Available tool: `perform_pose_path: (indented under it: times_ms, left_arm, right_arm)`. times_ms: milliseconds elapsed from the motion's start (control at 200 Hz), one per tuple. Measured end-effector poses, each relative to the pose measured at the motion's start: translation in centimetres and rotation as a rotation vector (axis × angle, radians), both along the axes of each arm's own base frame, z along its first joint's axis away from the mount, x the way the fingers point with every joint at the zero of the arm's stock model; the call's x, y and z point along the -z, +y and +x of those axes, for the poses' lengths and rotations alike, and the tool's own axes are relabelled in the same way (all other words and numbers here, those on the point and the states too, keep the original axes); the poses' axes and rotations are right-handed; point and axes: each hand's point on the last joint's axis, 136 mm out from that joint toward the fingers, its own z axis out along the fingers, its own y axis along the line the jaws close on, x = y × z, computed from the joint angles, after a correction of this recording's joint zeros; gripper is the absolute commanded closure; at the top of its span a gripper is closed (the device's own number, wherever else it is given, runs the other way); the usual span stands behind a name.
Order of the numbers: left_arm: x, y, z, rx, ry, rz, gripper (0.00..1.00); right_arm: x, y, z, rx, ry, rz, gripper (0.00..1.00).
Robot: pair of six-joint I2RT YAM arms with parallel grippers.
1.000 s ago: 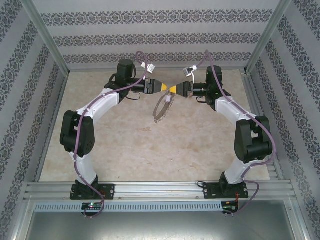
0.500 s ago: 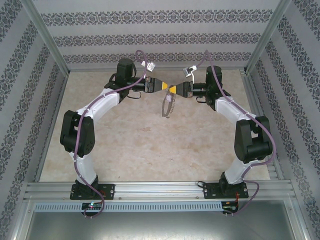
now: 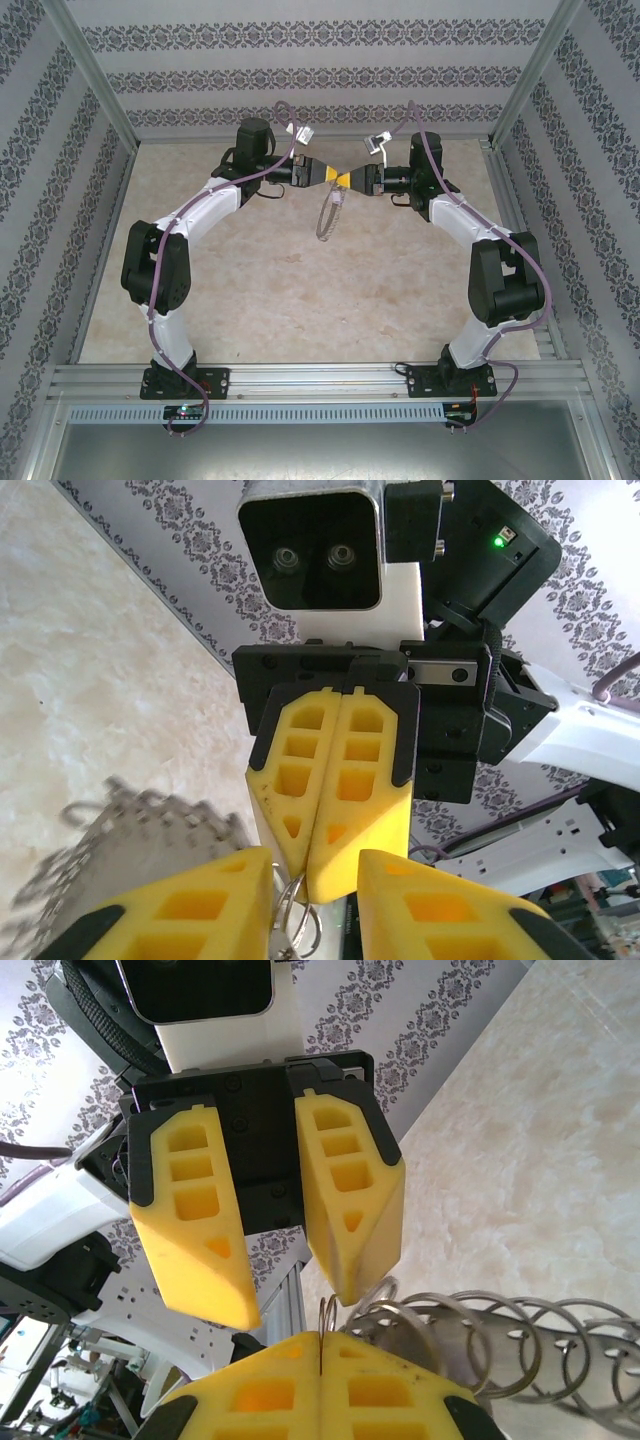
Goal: Put the keys on the keyring
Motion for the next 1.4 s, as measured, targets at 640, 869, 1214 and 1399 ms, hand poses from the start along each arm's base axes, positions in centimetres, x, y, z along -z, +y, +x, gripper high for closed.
perform_pose_path:
  times_ms: [640, 869, 1214, 1399]
  left_arm:
    - [1.0, -0.2, -0.6, 0.022, 0.018, 0.001, 0.86]
    - [1.0, -0.2, -0.5, 0.016, 0.015, -0.003, 1.0]
    - [0.0, -0.5, -0.1, -0.002, 0.001, -0.035, 1.0]
    - [-0.7, -0.6, 0.0, -0.006, -0.001, -0.055, 1.0]
  right_arm:
    - [0.0, 0.0, 0.1, 0.005, -0.001, -0.001, 1.0]
    - [-0.1, 0.0, 0.2, 0.006, -0.008, 0.001, 0.84]
    - [0.0, -1.0, -0.2, 0.045, -0.027, 0.003, 0.63]
    - [0.8, -1.1, -0.7, 0.051, -0.01, 0.002, 0.66]
